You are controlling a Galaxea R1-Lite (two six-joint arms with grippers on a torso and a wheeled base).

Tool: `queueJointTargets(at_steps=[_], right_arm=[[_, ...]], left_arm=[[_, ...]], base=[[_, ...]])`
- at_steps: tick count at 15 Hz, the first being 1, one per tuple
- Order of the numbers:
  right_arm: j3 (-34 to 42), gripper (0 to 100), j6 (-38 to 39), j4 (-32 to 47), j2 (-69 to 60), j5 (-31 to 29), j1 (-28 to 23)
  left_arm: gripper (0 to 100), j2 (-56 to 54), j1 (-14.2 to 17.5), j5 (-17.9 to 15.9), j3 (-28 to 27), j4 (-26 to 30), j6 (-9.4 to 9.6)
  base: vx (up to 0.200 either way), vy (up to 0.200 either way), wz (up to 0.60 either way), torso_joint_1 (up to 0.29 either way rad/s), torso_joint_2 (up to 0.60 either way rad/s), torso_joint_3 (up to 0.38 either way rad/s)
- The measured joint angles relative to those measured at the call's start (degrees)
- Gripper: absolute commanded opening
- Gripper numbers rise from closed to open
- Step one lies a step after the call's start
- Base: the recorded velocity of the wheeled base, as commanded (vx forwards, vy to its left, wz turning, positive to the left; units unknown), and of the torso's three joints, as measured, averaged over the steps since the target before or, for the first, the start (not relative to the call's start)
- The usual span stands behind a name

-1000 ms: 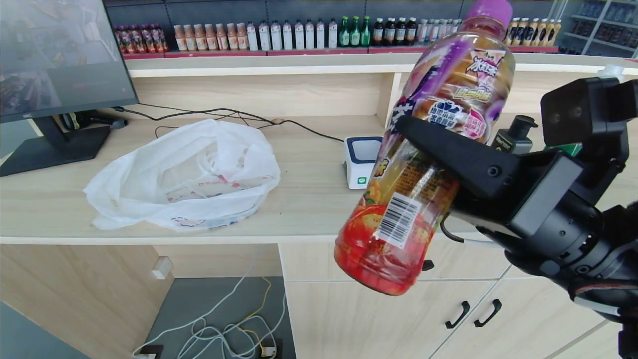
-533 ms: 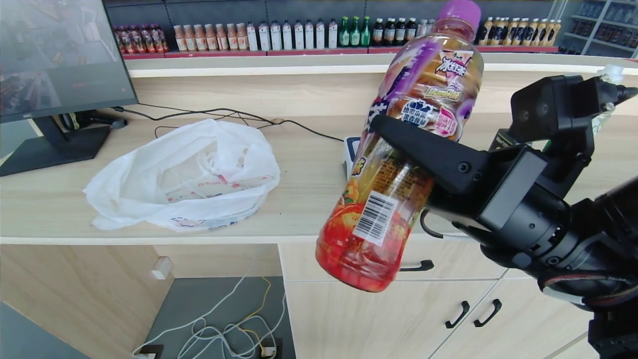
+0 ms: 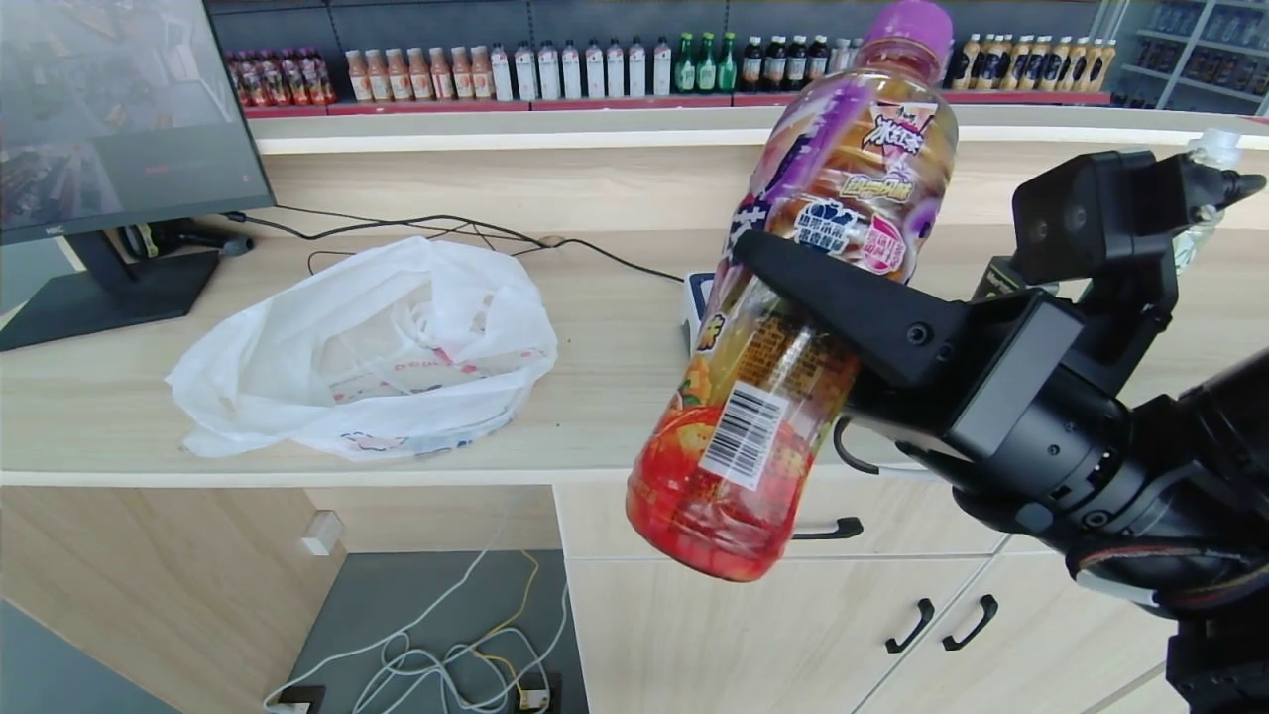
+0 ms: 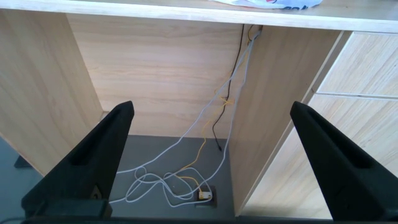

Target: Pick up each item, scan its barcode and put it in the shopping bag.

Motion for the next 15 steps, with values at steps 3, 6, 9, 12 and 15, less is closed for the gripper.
queueJointTargets(at_steps=[3,6,9,12,15], right_arm=[[-0.1,0,-0.5,0.0,-0.1,0.0,0.0],[0.0,0,-2.8,0.0,-0.4,0.0,0.0],[0.2,0,-6.1,-0.1,-0.8,-0.1,-0.2],[1.1,0,-11.6,-0.1,-1.1,-0.4,-0.7],[2.3,0,-15.8,0.1,-1.5,-1.5,-1.4]], left_arm=[[100,0.0,0.0,0.0,0.0,0.0,-0.09],[100,0.0,-0.1,0.0,0.0,0.0,-0.11],[100,0.0,0.0,0.0,0.0,0.0,-0.11],[100,0.0,0.0,0.0,0.0,0.0,-0.11],[100,0.0,0.0,0.0,0.0,0.0,-0.09]], base=[[0.0,0.0,0.0,0.0,0.0,0.0],[0.0,0.0,0.0,0.0,0.0,0.0],[0.0,0.0,0.0,0.0,0.0,0.0],[0.0,0.0,0.0,0.0,0.0,0.0],[0.0,0.0,0.0,0.0,0.0,0.0]])
